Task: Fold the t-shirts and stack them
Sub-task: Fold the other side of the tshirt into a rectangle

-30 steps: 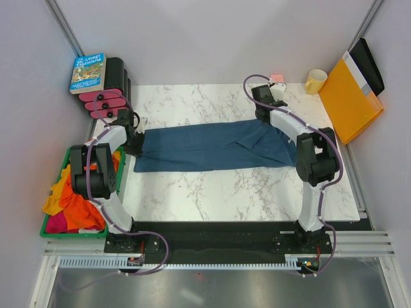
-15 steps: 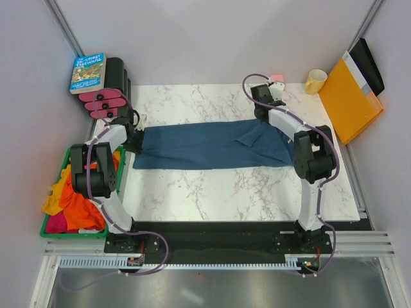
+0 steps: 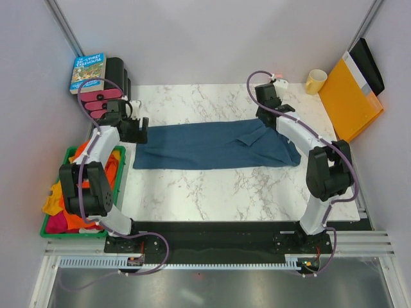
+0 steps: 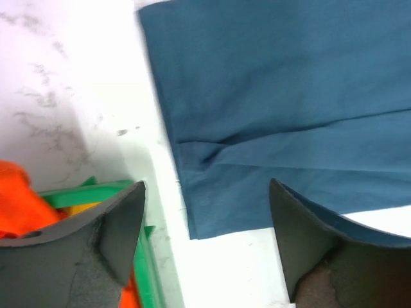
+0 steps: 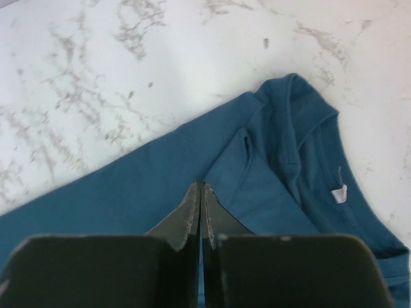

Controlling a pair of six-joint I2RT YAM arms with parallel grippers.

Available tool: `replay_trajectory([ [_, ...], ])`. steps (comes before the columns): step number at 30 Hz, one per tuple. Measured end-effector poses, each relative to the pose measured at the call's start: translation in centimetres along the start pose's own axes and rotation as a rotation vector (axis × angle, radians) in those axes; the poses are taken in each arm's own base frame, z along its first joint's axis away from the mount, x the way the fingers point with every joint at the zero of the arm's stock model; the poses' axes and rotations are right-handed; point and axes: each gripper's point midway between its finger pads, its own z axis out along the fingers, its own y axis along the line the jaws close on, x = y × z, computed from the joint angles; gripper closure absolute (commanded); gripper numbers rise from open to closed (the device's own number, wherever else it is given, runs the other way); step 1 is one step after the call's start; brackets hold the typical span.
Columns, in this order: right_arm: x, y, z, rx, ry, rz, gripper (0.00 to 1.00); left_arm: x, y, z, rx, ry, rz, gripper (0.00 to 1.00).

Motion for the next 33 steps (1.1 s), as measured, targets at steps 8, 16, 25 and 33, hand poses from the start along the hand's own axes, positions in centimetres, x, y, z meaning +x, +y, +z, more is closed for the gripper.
replay_trajectory([
  [8,8.0,2.1,-2.4,-0.107,0.156,-0.079,1.0,2.6,-6.5,2.1,0.185,0.122,0.093,0.87],
  [16,14.1,3.1,-4.7,-0.147,0.26,-0.167,1.0,6.8,-8.6,4.5,0.242,0.294,0.116,0.92],
  [25,15.7,2.7,-5.8,-0.136,0.268,-0.175,1.0,7.6,-8.7,5.1,0.251,0.323,0.111,0.92],
  [33,15.0,4.3,-2.0,-0.08,0.258,-0.192,1.0,7.6,-8.7,5.1,0.252,0.323,0.11,0.92],
])
